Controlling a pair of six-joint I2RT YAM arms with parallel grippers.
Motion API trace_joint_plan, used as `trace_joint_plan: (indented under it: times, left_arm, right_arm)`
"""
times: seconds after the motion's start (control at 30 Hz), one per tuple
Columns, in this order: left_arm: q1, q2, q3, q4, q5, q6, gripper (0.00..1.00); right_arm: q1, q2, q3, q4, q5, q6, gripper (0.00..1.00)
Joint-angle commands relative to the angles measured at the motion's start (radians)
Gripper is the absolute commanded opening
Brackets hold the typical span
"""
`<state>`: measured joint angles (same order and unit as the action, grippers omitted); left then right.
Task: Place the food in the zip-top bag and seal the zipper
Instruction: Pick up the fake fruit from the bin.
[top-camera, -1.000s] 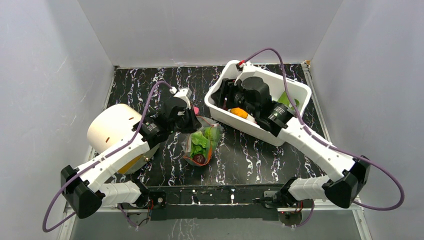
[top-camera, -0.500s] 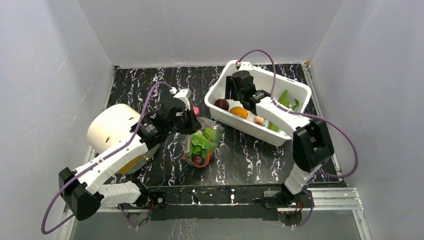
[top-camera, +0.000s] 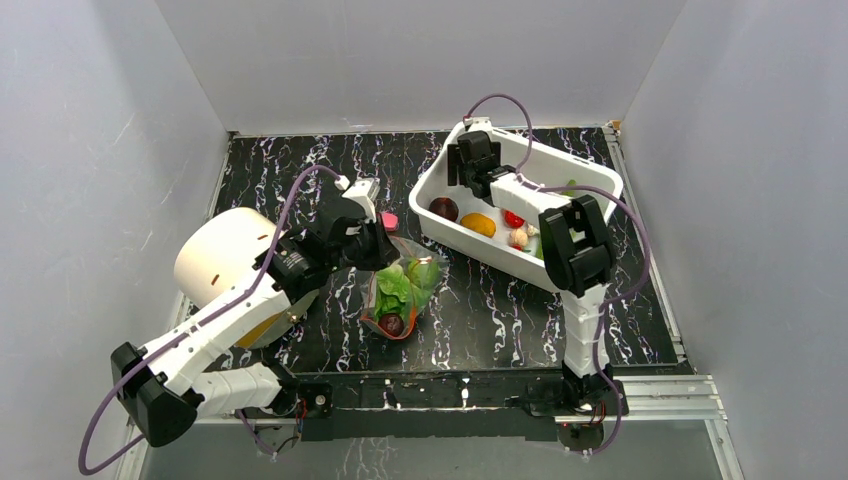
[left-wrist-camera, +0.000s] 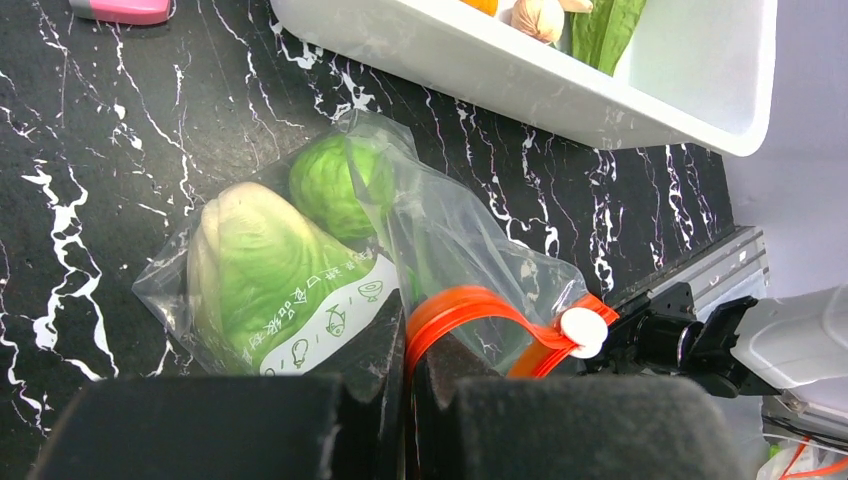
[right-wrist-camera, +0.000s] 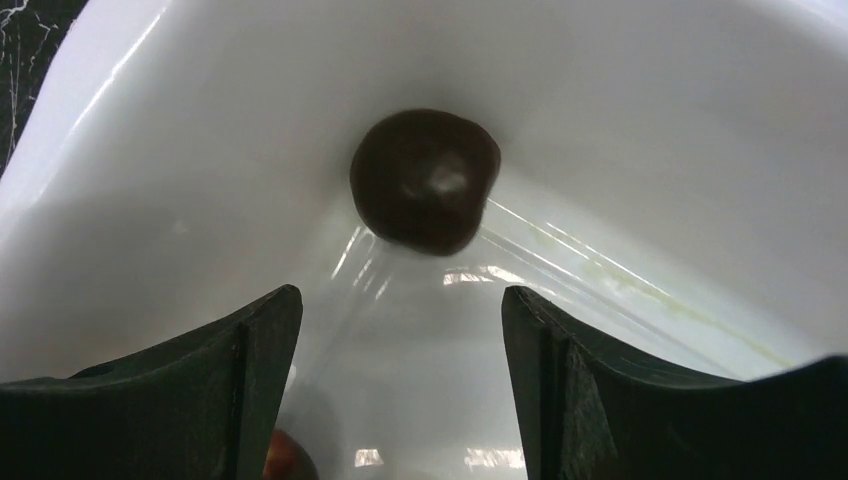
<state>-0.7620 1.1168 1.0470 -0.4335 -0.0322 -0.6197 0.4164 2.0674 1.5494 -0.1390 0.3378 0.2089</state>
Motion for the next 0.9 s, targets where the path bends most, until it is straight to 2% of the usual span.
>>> trace_joint_plan:
  times: [0.0,0.1,0.37,0.7,0.87]
  left_arm:
    - [0.003,-0.051,0.010,-0.012,0.012,0.004,0.00]
    - [0.003,-0.072,-0.011,0.004,0.006,-0.014,0.00]
    - [0.003,-0.069,-0.006,-0.001,0.006,-0.030,0.00]
    - [0.003,-0.068,-0.004,-0.015,0.008,-0.034,0.00]
    - [0.002,-0.078,-0.014,-0.011,0.007,-0.035,0.00]
  right_arm:
    - [-0.015,0.085,0.118,0.079,-0.024,-0.020,0.73]
    - [-0.014,0.126,0.154,0.092,0.017,-0.026,0.79]
    - [-0.016,0.196,0.220,0.152,0.085,-0.089,0.82]
    - [-0.021,0.288,0.321,0.139,0.048,-0.149,0.75]
    - [-0.022,0.292,0.326,0.139,0.021,-0.149,0.66]
